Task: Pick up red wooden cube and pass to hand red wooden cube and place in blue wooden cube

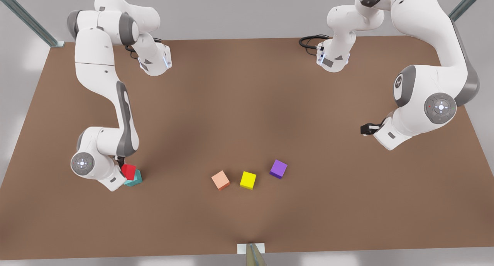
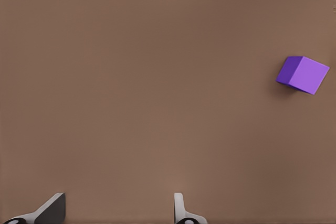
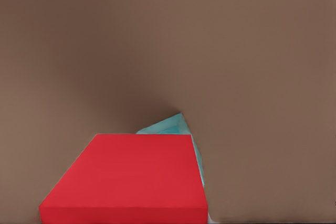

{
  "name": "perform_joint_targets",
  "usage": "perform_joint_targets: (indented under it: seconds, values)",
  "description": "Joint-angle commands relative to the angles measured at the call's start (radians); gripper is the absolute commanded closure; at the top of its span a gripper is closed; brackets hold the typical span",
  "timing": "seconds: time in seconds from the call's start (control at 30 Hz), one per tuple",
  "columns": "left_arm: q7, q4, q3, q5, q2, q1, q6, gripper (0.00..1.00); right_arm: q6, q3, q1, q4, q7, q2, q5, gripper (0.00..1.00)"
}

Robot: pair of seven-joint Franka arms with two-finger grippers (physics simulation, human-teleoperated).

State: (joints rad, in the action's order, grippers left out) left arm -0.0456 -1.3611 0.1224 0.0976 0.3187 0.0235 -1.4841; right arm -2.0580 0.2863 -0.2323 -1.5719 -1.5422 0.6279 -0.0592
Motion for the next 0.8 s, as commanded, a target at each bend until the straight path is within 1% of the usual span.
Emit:
perform_joint_targets:
  seconds: [0.0, 0.27, 0.3, 0.33, 0.67, 0.77]
  values:
    - [0.044, 0.000, 0.000, 0.001, -0.001, 0.001, -0.005, 0.00, -0.105, 0.002, 0.001, 0.000, 0.406, 0.009, 0.013, 0.26]
    - [0.044, 0.000, 0.000, 0.001, -0.001, 0.001, -0.012, 0.00, -0.125, 0.002, 0.005, -0.020, 0.407, 0.027, 0.012, 0.26]
    - [0.044, 0.000, 0.000, 0.001, -0.001, 0.001, -0.012, 0.00, -0.125, 0.002, 0.005, -0.028, 0.419, 0.027, 0.012, 0.20]
    - [0.044, 0.000, 0.000, 0.001, -0.001, 0.001, -0.012, 0.00, -0.123, 0.002, 0.005, -0.031, 0.424, 0.029, 0.010, 0.00]
    - [0.044, 0.000, 0.000, -0.001, -0.003, 0.001, -0.008, 0.00, -0.105, 0.001, 0.005, -0.034, 0.416, 0.015, 0.010, 0.00]
    - [0.044, 0.000, 0.000, -0.001, -0.003, 0.001, -0.008, 0.00, -0.039, -0.001, 0.002, -0.034, 0.422, -0.028, -0.001, 0.00]
